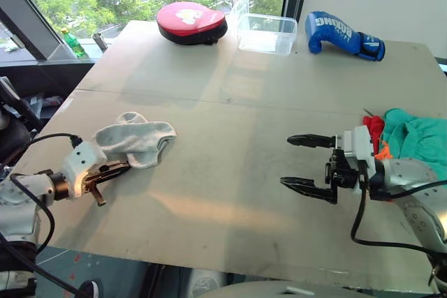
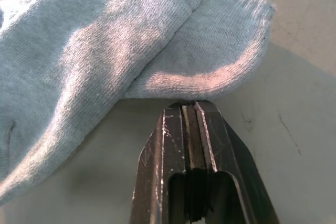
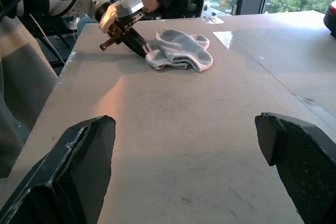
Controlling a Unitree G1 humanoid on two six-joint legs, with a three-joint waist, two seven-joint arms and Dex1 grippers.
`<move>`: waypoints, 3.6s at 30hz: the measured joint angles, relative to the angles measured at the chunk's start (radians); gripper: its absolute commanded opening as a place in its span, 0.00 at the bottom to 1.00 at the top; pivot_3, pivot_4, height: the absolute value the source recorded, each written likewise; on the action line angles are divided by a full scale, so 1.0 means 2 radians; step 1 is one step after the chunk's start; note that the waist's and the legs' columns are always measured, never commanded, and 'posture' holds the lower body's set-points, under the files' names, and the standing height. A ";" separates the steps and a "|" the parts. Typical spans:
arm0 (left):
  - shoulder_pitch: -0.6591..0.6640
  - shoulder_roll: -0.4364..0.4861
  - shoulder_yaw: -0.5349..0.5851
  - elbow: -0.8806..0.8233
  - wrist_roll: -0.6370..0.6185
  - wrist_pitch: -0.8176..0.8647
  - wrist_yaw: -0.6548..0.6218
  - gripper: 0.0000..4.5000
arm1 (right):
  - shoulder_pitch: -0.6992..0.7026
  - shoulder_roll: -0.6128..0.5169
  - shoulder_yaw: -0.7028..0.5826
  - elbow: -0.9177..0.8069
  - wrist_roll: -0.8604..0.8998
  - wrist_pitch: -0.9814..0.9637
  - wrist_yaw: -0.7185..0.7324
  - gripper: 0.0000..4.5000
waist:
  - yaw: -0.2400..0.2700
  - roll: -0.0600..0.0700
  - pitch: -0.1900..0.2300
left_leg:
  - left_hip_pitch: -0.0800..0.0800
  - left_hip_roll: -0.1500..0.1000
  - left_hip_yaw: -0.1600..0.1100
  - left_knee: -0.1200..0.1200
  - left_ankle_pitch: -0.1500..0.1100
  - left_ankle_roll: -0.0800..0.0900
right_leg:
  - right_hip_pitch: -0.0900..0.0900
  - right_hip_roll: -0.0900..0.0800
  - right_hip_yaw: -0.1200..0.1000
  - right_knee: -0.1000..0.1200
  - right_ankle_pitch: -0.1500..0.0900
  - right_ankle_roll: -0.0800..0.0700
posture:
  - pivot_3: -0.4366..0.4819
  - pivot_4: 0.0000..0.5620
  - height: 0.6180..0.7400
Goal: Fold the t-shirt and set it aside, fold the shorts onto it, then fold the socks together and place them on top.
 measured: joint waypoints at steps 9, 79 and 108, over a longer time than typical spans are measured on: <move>-0.029 -0.004 -0.086 -0.171 -0.027 0.100 -0.059 0.02 | 0.001 0.000 -0.001 0.000 -0.005 -0.007 -0.002 1.00 | 0.001 -0.001 0.001 | -0.001 0.000 0.001 0.002 0.000 0.001 | 0.001 0.002 -0.002 -0.001 0.001 0.002 | 0.48 0.27 0.96; -0.272 -0.364 -0.314 -0.220 -0.001 0.443 0.219 0.47 | 0.047 -0.088 -0.089 0.040 -0.026 0.033 -0.034 1.00 | 0.012 -0.003 0.002 | 0.000 0.000 0.001 0.003 0.001 0.000 | 0.001 0.010 0.001 0.001 0.000 0.004 | 0.48 0.27 0.96; -0.178 -0.119 -0.226 -0.228 0.012 0.081 -0.024 0.99 | 0.038 -0.033 -0.048 0.018 -0.028 0.047 -0.059 1.00 | 0.006 -0.002 0.002 | 0.000 0.000 0.001 0.003 0.001 0.000 | 0.001 0.008 0.000 0.001 0.000 0.004 | 0.48 0.27 0.96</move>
